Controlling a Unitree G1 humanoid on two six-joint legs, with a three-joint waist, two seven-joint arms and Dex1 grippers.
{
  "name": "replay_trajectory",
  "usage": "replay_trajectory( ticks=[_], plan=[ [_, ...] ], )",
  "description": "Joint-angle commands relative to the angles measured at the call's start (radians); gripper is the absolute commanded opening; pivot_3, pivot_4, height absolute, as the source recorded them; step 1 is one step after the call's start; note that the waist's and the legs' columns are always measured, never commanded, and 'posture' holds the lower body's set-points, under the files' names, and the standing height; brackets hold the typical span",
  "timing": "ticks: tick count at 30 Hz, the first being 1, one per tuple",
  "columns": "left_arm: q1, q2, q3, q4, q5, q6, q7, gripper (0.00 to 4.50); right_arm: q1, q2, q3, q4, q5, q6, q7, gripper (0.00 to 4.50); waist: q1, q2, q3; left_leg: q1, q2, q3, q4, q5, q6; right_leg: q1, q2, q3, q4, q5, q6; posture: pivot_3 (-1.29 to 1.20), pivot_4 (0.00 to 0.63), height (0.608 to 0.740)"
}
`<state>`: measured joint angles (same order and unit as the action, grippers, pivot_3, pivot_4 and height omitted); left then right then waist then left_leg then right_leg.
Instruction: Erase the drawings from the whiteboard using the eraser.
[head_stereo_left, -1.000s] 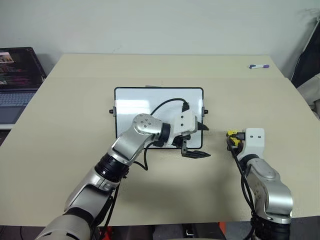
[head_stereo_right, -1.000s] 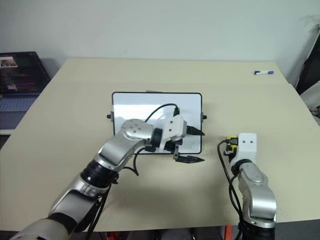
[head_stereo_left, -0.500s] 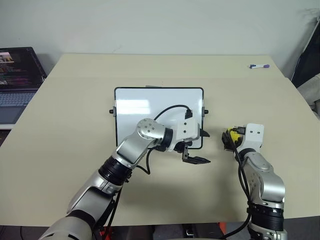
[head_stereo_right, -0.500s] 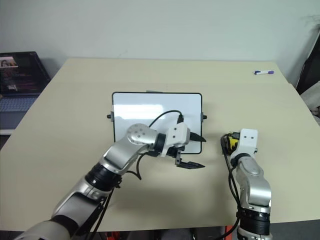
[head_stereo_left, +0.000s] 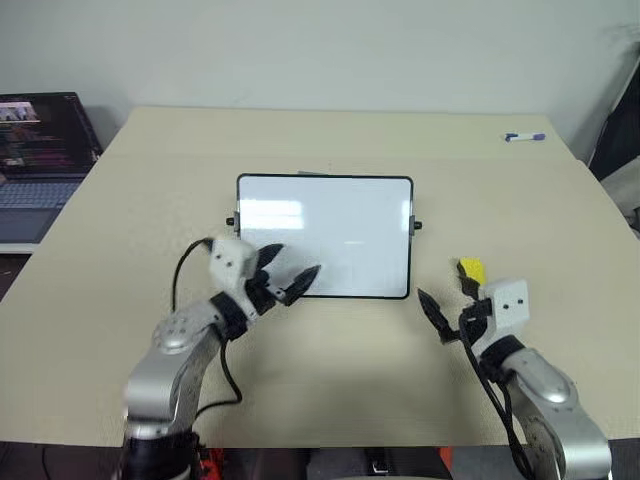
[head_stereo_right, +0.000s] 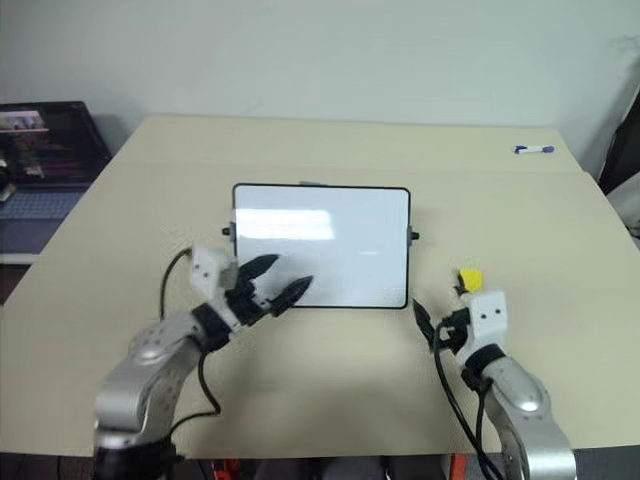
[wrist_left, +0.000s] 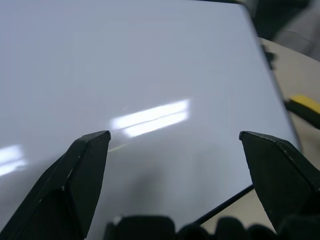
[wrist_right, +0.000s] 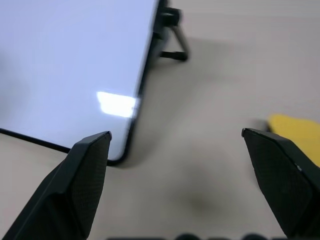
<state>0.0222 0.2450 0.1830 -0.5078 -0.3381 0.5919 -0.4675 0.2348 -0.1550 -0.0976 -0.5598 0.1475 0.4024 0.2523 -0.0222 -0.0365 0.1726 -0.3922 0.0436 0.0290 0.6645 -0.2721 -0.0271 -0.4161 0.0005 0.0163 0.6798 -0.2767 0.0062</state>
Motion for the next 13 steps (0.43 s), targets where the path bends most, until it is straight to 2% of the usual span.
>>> replay_trajectory(
  ticks=[1,4,9,13],
  plan=[
    [0.111,-0.035,0.034,-0.073,0.087,-0.099,0.131,4.50,0.039,0.048,-0.084,0.042,-0.017,-0.113,-0.093,4.48,-0.001,-0.001,0.000,0.003,0.000,0.001,0.000,0.000,0.000,0.003,0.000,0.001,0.000,0.000,0.000,0.00,0.150,0.740],
    [0.155,-0.070,0.026,-0.064,0.139,-0.156,0.211,4.50,0.066,0.045,-0.096,0.057,-0.029,-0.149,-0.102,4.48,0.001,-0.001,0.000,0.011,0.000,0.001,0.000,0.000,0.000,0.009,0.000,0.001,-0.001,0.000,0.000,0.00,0.150,0.740],
    [0.207,-0.085,0.004,-0.028,0.224,-0.249,0.285,4.50,0.071,0.039,-0.092,0.036,-0.014,-0.151,-0.103,4.48,-0.002,0.000,-0.001,0.013,0.000,0.002,-0.001,0.001,0.001,0.010,0.001,0.001,0.000,0.000,-0.001,0.00,0.150,0.740],
    [0.223,-0.089,0.020,0.005,0.230,-0.291,0.307,4.50,0.031,0.017,-0.110,0.053,0.022,-0.133,-0.085,4.48,-0.004,0.000,-0.001,0.012,0.000,0.002,-0.003,0.000,0.001,0.009,0.001,0.002,0.000,-0.001,-0.002,0.00,0.150,0.740]
  ],
)
